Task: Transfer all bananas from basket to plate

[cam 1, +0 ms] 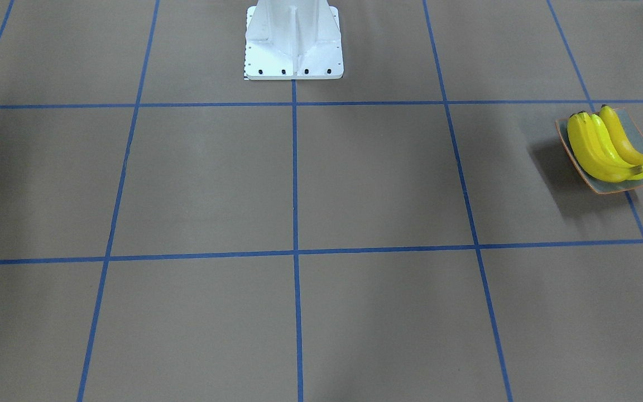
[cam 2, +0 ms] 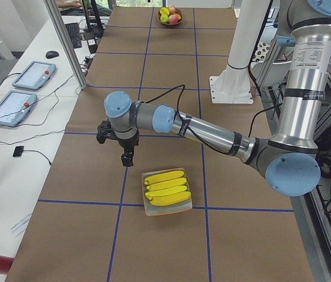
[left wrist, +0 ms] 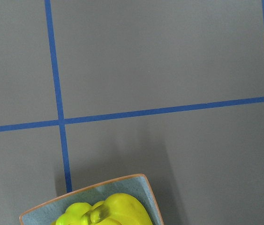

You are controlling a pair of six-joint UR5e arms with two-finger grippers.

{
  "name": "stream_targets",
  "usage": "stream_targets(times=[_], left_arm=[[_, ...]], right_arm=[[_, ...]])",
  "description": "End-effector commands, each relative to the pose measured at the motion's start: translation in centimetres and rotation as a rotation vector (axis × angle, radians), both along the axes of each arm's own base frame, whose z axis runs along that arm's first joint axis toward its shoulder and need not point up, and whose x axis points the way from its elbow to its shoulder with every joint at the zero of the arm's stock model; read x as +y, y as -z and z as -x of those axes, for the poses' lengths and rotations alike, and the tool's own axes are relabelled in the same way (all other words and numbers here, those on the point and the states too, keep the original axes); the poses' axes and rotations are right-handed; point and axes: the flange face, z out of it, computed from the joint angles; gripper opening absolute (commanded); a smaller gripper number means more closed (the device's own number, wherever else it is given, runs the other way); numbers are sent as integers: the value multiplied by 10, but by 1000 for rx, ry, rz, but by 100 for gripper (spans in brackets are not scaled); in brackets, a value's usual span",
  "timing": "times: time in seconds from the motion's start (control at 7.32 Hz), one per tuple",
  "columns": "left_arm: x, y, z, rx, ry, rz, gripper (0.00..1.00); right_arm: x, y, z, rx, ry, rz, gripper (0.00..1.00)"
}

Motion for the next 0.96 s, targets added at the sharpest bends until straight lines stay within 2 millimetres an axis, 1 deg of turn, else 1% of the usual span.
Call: stream_targets(times=[0.0,0.14,0.27,0.41,0.55,0.68,0.82], left_arm=[[7,2,0,2,2,-1,99],[6,5,-1,4,2,-6,99],[6,12,-1,10,1,-20,99],[7,16,-2,12,-1,-28,99],[8,16,-2,12,-5,-30,99],[8,13,-4,12,-7,-23,99],[5,-9,-4,5,-11,15,99]], right_arm=[[4,-7,-1,6,0,11,100],[6,-9,-1,6,-1,17,100],[10,-15,-2,5,-1,25,100],[30,-13,-6,6,-6,14,100],[37,-17,-6,5,-6,20,100],[50,-23,-8,5,-10,27,100],[58,-34,-9,8,-9,46,100]])
